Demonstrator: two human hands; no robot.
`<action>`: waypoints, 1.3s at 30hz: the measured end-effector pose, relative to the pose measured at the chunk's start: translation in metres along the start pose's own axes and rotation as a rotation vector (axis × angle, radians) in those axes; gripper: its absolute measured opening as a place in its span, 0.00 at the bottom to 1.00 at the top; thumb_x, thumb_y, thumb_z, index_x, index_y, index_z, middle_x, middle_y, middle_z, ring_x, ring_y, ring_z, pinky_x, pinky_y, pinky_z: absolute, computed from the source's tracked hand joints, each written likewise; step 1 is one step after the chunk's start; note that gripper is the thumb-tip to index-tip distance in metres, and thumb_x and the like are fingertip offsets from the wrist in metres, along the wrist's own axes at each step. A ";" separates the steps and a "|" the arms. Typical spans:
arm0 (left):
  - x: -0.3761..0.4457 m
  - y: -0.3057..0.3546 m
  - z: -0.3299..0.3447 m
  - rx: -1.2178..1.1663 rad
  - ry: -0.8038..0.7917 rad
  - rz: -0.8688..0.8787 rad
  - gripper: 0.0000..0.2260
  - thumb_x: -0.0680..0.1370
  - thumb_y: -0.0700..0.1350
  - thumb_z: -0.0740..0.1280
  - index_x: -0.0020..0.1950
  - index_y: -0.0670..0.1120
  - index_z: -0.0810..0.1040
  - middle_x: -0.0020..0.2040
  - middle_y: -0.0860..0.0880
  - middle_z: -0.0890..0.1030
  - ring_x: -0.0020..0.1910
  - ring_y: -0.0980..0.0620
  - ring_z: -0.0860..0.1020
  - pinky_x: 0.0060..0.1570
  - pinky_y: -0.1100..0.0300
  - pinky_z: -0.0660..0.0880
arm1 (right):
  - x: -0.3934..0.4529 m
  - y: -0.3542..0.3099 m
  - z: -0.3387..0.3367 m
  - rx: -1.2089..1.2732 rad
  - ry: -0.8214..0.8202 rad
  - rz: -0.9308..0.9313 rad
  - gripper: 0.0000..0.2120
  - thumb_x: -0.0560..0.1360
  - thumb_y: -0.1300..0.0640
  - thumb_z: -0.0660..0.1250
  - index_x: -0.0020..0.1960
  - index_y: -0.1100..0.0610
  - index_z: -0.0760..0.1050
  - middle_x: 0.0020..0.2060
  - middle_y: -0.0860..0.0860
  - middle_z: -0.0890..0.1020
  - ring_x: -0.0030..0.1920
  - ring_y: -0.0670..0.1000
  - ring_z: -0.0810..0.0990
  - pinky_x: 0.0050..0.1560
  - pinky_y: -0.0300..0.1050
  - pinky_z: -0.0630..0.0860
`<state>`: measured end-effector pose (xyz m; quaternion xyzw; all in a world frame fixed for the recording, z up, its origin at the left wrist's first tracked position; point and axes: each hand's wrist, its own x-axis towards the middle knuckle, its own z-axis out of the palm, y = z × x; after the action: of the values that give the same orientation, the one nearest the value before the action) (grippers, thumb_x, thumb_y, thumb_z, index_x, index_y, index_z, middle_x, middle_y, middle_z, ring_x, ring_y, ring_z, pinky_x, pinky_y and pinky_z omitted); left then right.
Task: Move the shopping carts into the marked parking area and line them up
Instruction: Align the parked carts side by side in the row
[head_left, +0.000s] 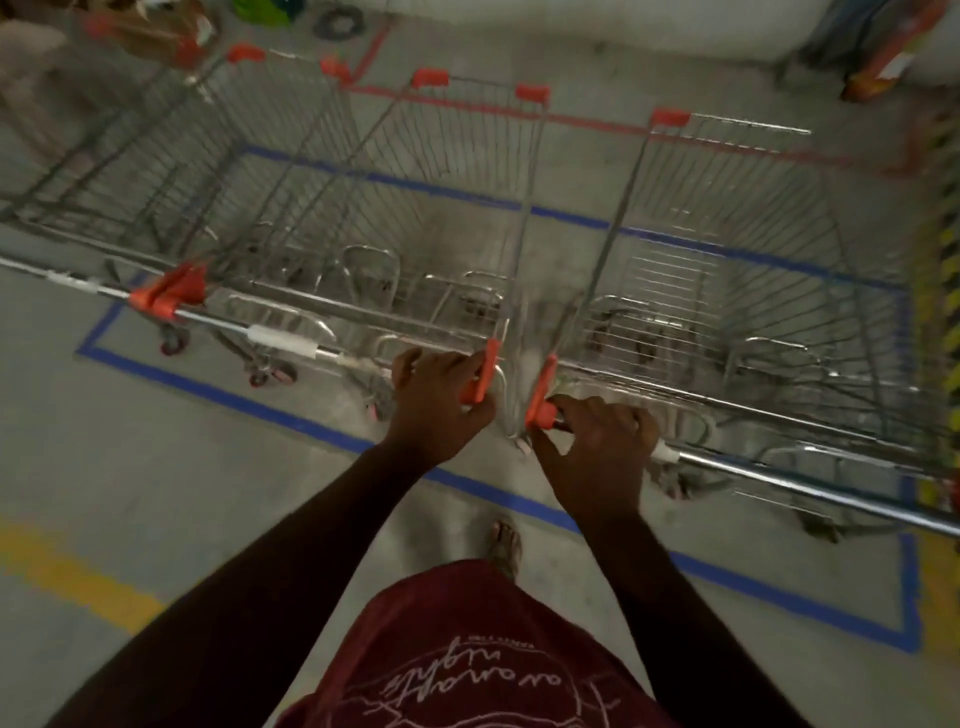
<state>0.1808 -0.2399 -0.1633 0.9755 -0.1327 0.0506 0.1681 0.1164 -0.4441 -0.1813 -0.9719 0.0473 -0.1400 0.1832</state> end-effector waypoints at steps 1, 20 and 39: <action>0.001 0.001 0.003 -0.002 0.048 0.010 0.24 0.72 0.59 0.65 0.66 0.55 0.81 0.46 0.53 0.83 0.50 0.48 0.83 0.65 0.50 0.60 | 0.000 -0.001 0.001 0.005 0.015 0.002 0.12 0.73 0.40 0.75 0.52 0.46 0.84 0.41 0.45 0.83 0.45 0.54 0.81 0.63 0.55 0.65; 0.001 -0.014 0.003 -0.103 0.045 0.120 0.24 0.69 0.57 0.66 0.63 0.51 0.82 0.44 0.54 0.78 0.45 0.48 0.80 0.56 0.52 0.64 | 0.002 -0.013 -0.001 -0.024 -0.013 0.082 0.09 0.70 0.41 0.74 0.46 0.44 0.83 0.37 0.43 0.82 0.42 0.52 0.81 0.58 0.53 0.66; -0.005 -0.025 0.012 -0.077 -0.001 0.182 0.29 0.73 0.60 0.64 0.71 0.49 0.79 0.50 0.55 0.79 0.51 0.51 0.78 0.60 0.47 0.66 | 0.006 -0.019 0.006 -0.061 -0.011 0.096 0.08 0.71 0.41 0.74 0.44 0.45 0.82 0.36 0.42 0.81 0.42 0.51 0.81 0.58 0.55 0.69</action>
<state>0.1832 -0.2201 -0.1834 0.9522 -0.2228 0.0599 0.2001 0.1247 -0.4251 -0.1779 -0.9744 0.0971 -0.1243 0.1605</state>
